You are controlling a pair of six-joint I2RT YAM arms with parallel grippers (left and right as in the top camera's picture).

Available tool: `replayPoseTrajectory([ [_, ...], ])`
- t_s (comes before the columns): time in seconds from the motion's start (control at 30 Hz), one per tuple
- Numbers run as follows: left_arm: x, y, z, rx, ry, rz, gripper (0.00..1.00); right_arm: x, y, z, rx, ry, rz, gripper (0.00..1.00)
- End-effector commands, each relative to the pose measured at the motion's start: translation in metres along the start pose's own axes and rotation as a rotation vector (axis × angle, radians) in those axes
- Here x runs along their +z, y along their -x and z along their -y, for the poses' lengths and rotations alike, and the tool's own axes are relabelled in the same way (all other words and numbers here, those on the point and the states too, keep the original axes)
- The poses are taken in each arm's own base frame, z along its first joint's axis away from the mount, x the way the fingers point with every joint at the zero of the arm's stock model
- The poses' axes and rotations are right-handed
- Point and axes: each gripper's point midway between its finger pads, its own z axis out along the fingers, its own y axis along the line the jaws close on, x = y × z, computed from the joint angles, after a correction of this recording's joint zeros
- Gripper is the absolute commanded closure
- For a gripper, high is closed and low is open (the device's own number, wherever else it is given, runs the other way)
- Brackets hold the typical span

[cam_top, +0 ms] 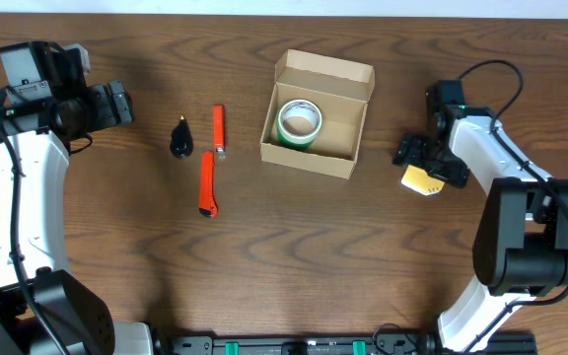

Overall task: Pack container
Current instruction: 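Reach the right gripper to the yellow notepad and grasp it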

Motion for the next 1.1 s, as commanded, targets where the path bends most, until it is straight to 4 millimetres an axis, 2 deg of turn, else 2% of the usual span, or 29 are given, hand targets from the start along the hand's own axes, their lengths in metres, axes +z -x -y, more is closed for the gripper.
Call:
replayPoseTrajectory([
  [0.0, -0.005, 0.008, 0.0, 0.01, 0.003, 0.02, 0.05, 0.002, 0.001, 0.009, 0.021, -0.007, -0.003, 0.01],
  [0.27, -0.005, 0.008, 0.0, 0.01, 0.003, 0.02, 0.05, 0.007, -0.002, 0.01, 0.023, -0.007, -0.002, 0.01],
  [0.6, -0.005, 0.008, 0.0, 0.01, 0.003, 0.02, 0.05, 0.025, -0.013, 0.013, 0.029, -0.005, 0.002, 0.01],
  [0.77, -0.005, 0.008, 0.0, 0.01, 0.003, 0.02, 0.05, 0.03, -0.016, 0.013, 0.046, -0.003, 0.007, 0.05],
  [0.87, -0.005, 0.008, 0.0, 0.01, 0.003, 0.02, 0.05, 0.032, -0.017, 0.013, 0.052, -0.002, 0.008, 0.1],
  [0.97, -0.005, 0.008, 0.0, 0.01, 0.003, 0.02, 0.05, 0.033, -0.016, 0.013, 0.06, 0.0, 0.012, 0.19],
  [1.07, -0.005, 0.008, 0.0, 0.01, 0.003, 0.02, 0.05, 0.033, -0.016, 0.013, 0.06, 0.001, 0.014, 0.22],
])
